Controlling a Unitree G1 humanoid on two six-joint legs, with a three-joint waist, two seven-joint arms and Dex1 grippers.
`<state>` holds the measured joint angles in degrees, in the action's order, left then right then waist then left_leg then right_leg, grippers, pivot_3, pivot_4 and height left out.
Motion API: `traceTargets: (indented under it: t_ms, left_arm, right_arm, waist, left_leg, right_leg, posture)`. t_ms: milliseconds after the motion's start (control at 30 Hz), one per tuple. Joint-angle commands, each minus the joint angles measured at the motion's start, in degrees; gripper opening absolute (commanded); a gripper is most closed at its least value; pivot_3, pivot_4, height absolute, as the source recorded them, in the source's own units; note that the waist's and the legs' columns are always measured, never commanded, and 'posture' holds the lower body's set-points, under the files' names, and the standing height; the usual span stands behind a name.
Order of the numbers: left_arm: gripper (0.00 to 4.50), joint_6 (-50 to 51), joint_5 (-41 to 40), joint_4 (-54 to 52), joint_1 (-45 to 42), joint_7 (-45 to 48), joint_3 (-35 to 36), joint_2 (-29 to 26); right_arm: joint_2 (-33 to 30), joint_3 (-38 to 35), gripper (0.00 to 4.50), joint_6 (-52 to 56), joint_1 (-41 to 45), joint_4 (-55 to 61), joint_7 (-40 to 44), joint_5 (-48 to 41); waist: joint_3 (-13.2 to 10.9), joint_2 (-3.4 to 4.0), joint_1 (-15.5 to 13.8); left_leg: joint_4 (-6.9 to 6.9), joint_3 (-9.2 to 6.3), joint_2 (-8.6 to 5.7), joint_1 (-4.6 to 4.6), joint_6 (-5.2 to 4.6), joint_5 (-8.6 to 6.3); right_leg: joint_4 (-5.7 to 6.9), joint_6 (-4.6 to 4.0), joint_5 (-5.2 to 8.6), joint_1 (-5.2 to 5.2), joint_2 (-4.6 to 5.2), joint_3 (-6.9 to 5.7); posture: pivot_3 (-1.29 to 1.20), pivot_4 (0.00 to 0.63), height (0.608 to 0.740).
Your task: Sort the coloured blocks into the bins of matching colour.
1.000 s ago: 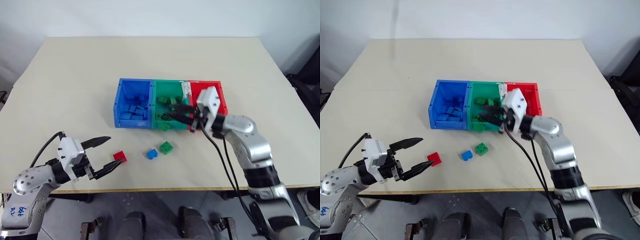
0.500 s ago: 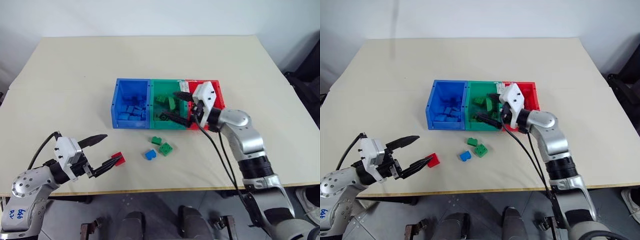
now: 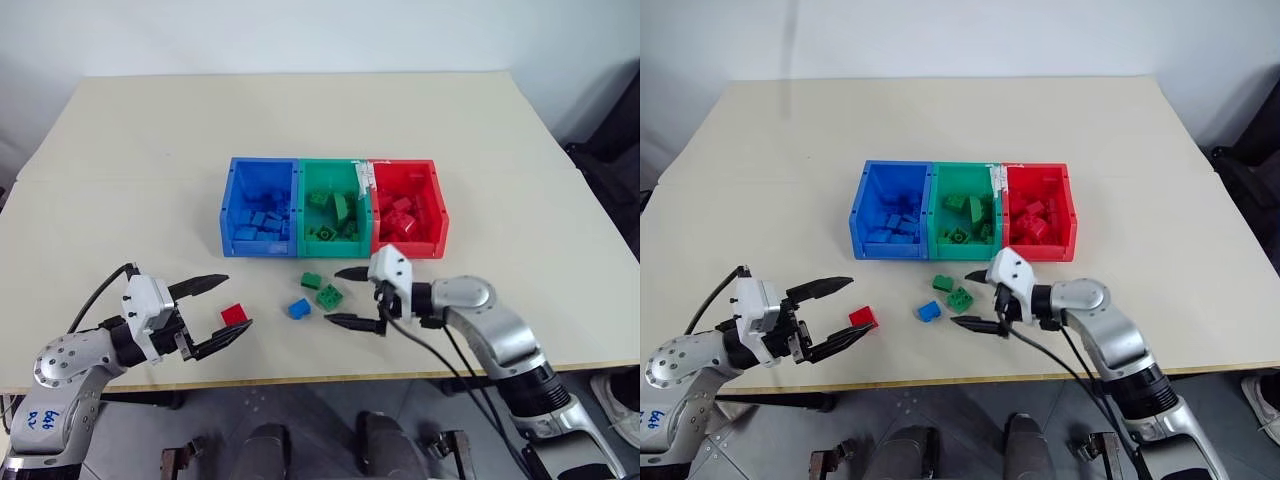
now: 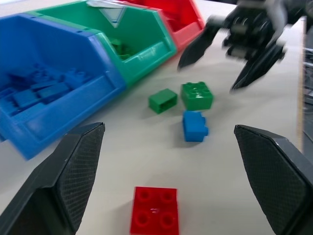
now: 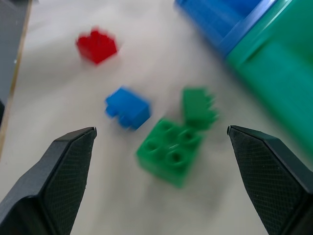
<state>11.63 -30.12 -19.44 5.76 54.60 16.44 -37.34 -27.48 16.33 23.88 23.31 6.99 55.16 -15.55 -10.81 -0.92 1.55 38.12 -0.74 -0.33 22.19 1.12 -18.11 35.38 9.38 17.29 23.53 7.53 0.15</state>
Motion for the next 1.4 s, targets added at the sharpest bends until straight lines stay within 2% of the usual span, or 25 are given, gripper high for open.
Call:
traceTargets:
  t_ms: [33,167,467,567,733,767,800,900,1033,1300,1400]
  left_arm:
    - [4.50,0.16,-1.02,-1.35,0.00,0.79,-0.09,-0.93]
    - [4.50,0.52,-1.06,-1.78,0.57,0.62,0.27,-0.85]
    - [4.50,0.81,-1.07,-2.08,0.91,0.32,0.43,-0.71]
    - [4.50,0.82,-1.11,-2.00,0.78,0.30,0.52,-0.77]
    - [4.50,0.52,-0.90,-1.54,0.43,0.30,0.62,-0.80]
    - [4.50,0.42,-0.85,-1.46,0.35,0.26,0.61,-0.74]
    - [4.50,0.34,-0.82,-1.42,0.28,0.21,0.62,-0.69]
    - [4.50,0.19,-0.82,-1.31,0.10,0.04,0.69,-0.54]
    - [4.50,0.10,-0.93,-1.10,-0.16,-0.31,1.04,-0.46]
    - [4.50,-0.64,-0.59,-0.19,-1.37,-1.10,1.49,-0.11]
    - [4.50,0.01,-1.17,0.06,-1.96,-1.30,1.69,-0.41]
  right_arm:
    - [1.58,0.67,4.48,-1.94,-1.02,1.03,-1.77,1.29]
    - [4.46,1.10,4.48,-4.08,-1.25,-1.99,-5.23,4.16]
    - [6.63,1.11,4.48,-4.85,-1.20,-4.18,-6.98,5.81]
    - [6.36,0.34,3.94,-5.31,-0.76,-4.80,-6.54,5.35]
    - [4.72,-1.03,2.22,-6.21,-0.22,-4.57,-4.42,4.18]
    - [4.34,-1.46,1.92,-6.47,-0.09,-4.30,-3.60,3.58]
    - [3.86,-2.08,1.86,-6.86,0.09,-3.85,-2.49,2.80]
    - [2.72,-4.54,1.86,-7.38,1.44,-2.49,0.61,-0.10]
    - [4.64,-10.74,1.86,-2.25,7.90,-2.28,-1.32,-6.80]
    - [7.81,-12.43,1.86,-9.74,22.82,-19.82,-7.55,-0.44]
    - [9.38,-12.39,2.78,-12.74,25.66,-24.88,-8.64,1.26]
  waist:
    - [0.00,-0.01,0.00]
    - [0.00,0.00,0.03]
    - [0.00,-0.01,0.04]
    - [0.01,-0.01,0.05]
    - [0.01,-0.01,0.03]
    - [0.01,-0.01,0.03]
    - [0.00,-0.01,0.03]
    - [0.00,-0.01,0.02]
    - [0.00,0.00,0.22]
    - [0.00,0.00,0.10]
    - [0.00,0.00,0.13]
  left_leg:
    - [0.00,-0.01,0.00,0.00,0.00,0.00]
    - [0.00,-0.02,0.01,-0.01,0.01,0.00]
    - [0.00,-0.02,0.01,-0.02,0.01,0.00]
    - [0.00,-0.02,0.01,-0.03,0.01,0.00]
    - [0.00,-0.02,0.01,-0.02,0.00,0.00]
    - [0.00,-0.02,0.01,-0.02,0.00,0.00]
    - [0.00,-0.02,0.01,-0.02,0.00,0.00]
    - [0.00,-0.01,0.01,-0.02,0.00,0.00]
    - [0.00,0.00,0.04,-0.02,0.01,0.00]
    - [-0.02,-0.02,0.03,-0.02,0.03,0.01]
    - [-0.02,-0.01,0.00,0.00,0.02,0.01]
  right_leg:
    - [0.00,0.00,0.00,-0.01,0.00,0.00]
    - [0.02,0.00,0.00,0.00,-0.02,0.00]
    - [0.03,0.00,0.00,-0.01,-0.03,0.00]
    - [0.03,0.00,0.00,-0.01,-0.03,0.00]
    - [0.02,0.00,0.00,-0.01,-0.02,0.00]
    - [0.02,0.00,0.00,-0.01,-0.02,0.00]
    - [0.03,0.00,0.00,-0.01,-0.03,0.00]
    - [0.02,0.00,0.00,-0.02,-0.02,0.00]
    - [0.03,0.00,0.00,0.00,-0.04,0.00]
    - [0.05,-0.02,0.00,0.03,-0.03,-0.01]
    - [0.05,-0.02,0.00,0.04,-0.01,-0.01]
  posture:
    - [0.00,0.150,0.740]
    - [0.00,0.150,0.740]
    - [0.00,0.150,0.740]
    - [0.00,0.150,0.740]
    - [0.00,0.150,0.740]
    - [0.00,0.150,0.740]
    - [0.00,0.150,0.740]
    - [0.00,0.150,0.740]
    - [0.00,0.150,0.740]
    - [0.00,0.150,0.740]
    - [0.00,0.150,0.740]
